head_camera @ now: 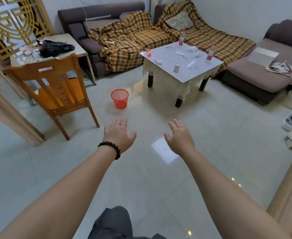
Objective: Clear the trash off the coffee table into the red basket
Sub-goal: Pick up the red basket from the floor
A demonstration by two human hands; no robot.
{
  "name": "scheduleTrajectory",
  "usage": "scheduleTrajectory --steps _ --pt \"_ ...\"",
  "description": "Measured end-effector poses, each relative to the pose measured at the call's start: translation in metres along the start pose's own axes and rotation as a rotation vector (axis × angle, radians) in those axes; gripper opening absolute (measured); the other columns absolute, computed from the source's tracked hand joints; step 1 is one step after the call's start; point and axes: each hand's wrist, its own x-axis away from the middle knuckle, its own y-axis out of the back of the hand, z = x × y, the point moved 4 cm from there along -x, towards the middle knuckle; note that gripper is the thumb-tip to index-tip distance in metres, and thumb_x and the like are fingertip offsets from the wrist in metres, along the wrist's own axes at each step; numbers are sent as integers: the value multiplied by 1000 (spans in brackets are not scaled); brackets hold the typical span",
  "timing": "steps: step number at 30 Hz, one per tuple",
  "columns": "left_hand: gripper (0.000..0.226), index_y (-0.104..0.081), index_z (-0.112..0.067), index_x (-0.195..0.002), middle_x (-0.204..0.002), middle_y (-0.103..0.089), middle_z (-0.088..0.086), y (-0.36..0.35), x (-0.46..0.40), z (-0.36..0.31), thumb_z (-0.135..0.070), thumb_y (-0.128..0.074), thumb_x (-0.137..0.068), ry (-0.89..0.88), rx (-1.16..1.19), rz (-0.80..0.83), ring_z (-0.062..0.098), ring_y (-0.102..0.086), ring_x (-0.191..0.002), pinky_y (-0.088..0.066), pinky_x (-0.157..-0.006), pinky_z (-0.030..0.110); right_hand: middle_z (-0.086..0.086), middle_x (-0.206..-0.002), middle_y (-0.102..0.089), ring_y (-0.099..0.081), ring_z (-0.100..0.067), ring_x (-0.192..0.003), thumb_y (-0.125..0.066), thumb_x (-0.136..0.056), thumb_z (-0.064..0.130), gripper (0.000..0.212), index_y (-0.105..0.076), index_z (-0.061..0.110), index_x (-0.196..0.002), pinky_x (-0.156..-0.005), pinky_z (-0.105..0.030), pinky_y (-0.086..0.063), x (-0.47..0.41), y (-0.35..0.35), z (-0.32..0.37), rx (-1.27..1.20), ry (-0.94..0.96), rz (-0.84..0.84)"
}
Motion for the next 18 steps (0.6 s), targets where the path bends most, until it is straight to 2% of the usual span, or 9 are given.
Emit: scheduleTrajectory --steps 9,18 --pt "70 -22 -12 -152 -159 -25 6 -31 -61 14 -49 -39 -95 63 -7 69 21 -14 -148 -8 -119 47 -8 -157 -21 -9 -22 -146 -45 -96 31 52 -32 15 -144 -117 -40 -13 -70 -29 -9 18 -4 84" --pt "68 -24 -12 -151 -158 -29 6 -27 -214 54 -47 -40 -95 94 16 88 22 -18 -147 -10 -118 47 -8 -156 -23 -11 -22 -146 -46 -96 29 51 -33 14 -143 -115 -36 -15 -223 -56 23 17 -26 119"
